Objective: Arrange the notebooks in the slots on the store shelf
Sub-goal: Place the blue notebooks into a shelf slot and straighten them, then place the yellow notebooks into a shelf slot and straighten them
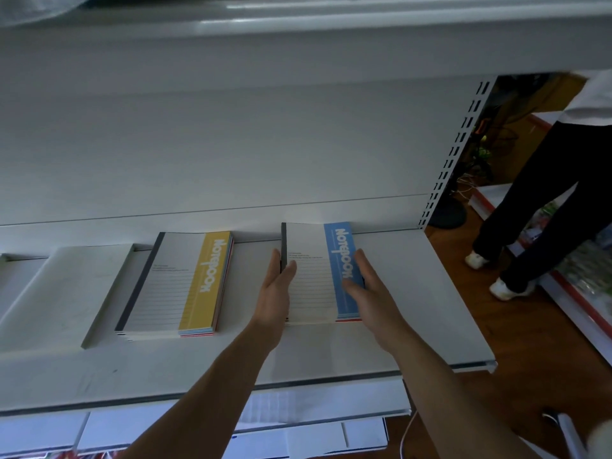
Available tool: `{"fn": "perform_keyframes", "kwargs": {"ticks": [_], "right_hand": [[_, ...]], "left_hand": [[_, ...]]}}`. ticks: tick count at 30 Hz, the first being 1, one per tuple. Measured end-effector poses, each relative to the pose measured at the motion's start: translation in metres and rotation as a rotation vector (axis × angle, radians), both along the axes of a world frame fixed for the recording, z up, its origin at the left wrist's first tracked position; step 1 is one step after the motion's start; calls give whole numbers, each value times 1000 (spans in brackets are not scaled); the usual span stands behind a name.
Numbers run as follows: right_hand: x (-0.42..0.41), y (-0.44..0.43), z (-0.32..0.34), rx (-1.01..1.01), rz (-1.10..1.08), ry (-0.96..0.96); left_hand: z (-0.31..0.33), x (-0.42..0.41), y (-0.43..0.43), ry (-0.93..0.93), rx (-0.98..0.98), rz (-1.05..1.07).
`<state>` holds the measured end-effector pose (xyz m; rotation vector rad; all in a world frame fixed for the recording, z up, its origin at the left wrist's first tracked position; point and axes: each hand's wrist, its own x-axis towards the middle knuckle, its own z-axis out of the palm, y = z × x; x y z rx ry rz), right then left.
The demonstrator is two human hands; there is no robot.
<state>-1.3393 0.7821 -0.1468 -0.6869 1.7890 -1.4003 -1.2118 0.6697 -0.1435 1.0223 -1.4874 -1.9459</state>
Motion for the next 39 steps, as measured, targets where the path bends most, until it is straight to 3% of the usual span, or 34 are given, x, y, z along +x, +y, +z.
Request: {"fn": "perform_keyframes", "kwargs": {"ticks": [11,17,21,24,27,35,39], "right_hand": [[4,-3,7,36,-30,105],[3,-13,38,196,-86,622],[33,-49,55,294,81,923],[88,-90,67,284,214,1048],[166,-132,76,241,361,1113],[432,-230,90,38,760,1124],[562,-261,92,-86,892,1075]], "left_hand": [[15,0,9,-47,-84,16],[34,38,3,-207,-354,0],[63,104,-14,-522,-799,-20],[87,174,-29,-799,-1009,-37],[97,259,-47,-995,-1049,3],[101,531,-61,-1306,-858,247],[98,649,-50,-1360,-689,437]]}}
